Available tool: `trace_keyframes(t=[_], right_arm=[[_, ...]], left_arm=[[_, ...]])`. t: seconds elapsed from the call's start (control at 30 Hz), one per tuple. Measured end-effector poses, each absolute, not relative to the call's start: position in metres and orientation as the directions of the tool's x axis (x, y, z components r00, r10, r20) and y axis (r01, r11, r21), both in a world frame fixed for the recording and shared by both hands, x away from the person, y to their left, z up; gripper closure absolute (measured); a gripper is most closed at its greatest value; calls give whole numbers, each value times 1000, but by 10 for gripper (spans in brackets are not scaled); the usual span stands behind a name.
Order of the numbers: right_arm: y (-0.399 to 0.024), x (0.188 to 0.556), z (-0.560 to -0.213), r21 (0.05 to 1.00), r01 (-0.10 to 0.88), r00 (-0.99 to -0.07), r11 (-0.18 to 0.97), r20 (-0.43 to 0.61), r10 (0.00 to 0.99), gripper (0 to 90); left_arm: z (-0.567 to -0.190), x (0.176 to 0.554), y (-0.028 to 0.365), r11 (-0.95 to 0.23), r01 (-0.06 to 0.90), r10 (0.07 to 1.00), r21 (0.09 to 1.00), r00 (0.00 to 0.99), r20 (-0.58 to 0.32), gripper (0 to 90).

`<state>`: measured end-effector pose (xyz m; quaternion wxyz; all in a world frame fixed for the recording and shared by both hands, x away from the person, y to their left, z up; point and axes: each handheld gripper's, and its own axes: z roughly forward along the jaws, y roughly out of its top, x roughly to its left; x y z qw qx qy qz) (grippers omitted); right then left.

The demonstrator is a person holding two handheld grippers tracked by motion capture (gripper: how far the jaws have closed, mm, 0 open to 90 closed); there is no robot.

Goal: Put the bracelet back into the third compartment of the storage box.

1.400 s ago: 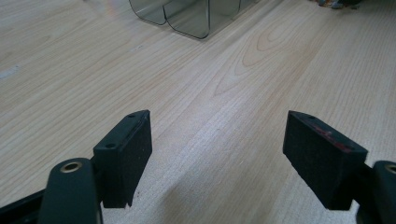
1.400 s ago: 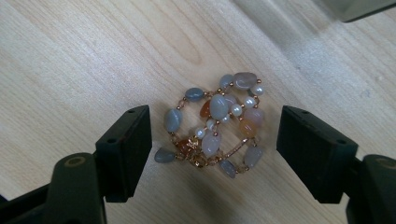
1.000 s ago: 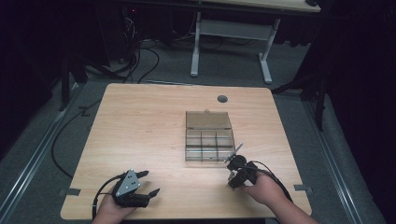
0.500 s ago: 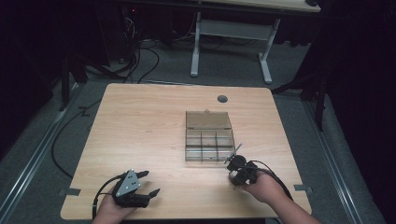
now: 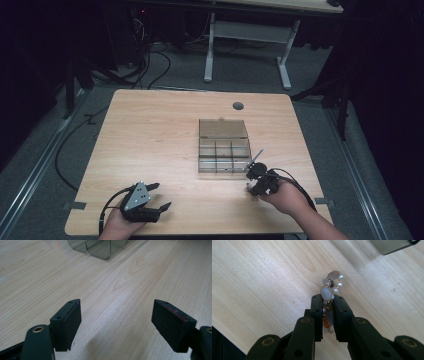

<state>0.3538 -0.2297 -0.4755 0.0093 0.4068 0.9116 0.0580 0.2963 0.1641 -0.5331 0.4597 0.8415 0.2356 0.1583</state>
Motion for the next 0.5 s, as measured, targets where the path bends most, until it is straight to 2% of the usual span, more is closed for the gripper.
trace_keyframes(t=[0.47,0.5], right_arm=[[-239,360,-450,135,744,-664,655,35,747,804],[-239,359,-447,121,770,-635,627,45,771,804]], left_arm=[[-533,296,164,-465,250,541,849,839,49,243],[-533,296,164,-465,251,542,849,839,49,243]])
